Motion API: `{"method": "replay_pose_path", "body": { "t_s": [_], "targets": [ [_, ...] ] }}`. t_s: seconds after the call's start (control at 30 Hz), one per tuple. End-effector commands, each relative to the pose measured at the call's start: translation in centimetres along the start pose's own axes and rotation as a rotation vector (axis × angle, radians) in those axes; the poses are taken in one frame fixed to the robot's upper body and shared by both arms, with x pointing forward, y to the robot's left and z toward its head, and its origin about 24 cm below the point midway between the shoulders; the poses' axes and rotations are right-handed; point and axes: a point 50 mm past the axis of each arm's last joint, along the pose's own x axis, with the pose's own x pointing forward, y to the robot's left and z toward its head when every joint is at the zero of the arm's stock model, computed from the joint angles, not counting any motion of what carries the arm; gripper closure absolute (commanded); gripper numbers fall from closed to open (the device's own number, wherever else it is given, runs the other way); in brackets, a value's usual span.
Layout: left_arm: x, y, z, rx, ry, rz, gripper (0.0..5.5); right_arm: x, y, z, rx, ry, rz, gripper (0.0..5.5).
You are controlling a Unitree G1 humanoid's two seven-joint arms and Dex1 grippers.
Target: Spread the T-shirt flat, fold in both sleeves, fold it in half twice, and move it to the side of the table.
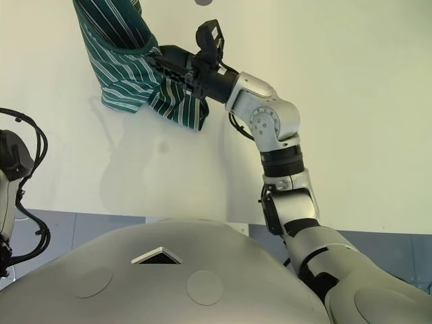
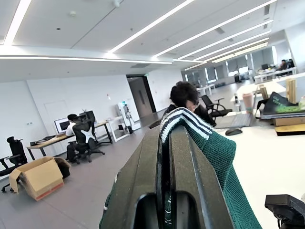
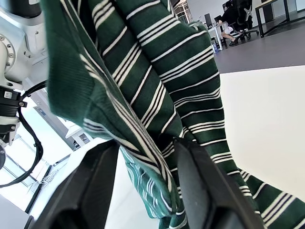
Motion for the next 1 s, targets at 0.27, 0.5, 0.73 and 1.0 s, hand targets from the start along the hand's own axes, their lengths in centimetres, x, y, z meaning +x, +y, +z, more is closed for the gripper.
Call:
{"method": "replay_pose_path", "body": {
  "t_s": [0.27, 0.5, 0.73, 1.0],
  "targets": [
    [0.7, -0.3, 0.6, 0.022, -0.005, -0.030, 5.50, 0.9, 0.5, -0.3, -0.090, 0.059, 0.061, 5.16],
    [-0.4, 1.2, 0.2, 0.060, 0.039, 0.071, 5.50, -3.7, 2.2, 7.6, -0.221, -0.196, 0.120, 5.48],
    [1.9, -2.6, 10.8, 0.394, -0.269, 0.152, 5.50, -10.3, 11.6, 23.1, -0.817, -0.394, 0.055, 5.48],
    [1.2, -5.7, 14.6, 0.467, -0.295, 0.181, 5.50, -12.7, 16.0, 26.3, -0.843, -0.466, 0.026, 5.48]
  ]
}}
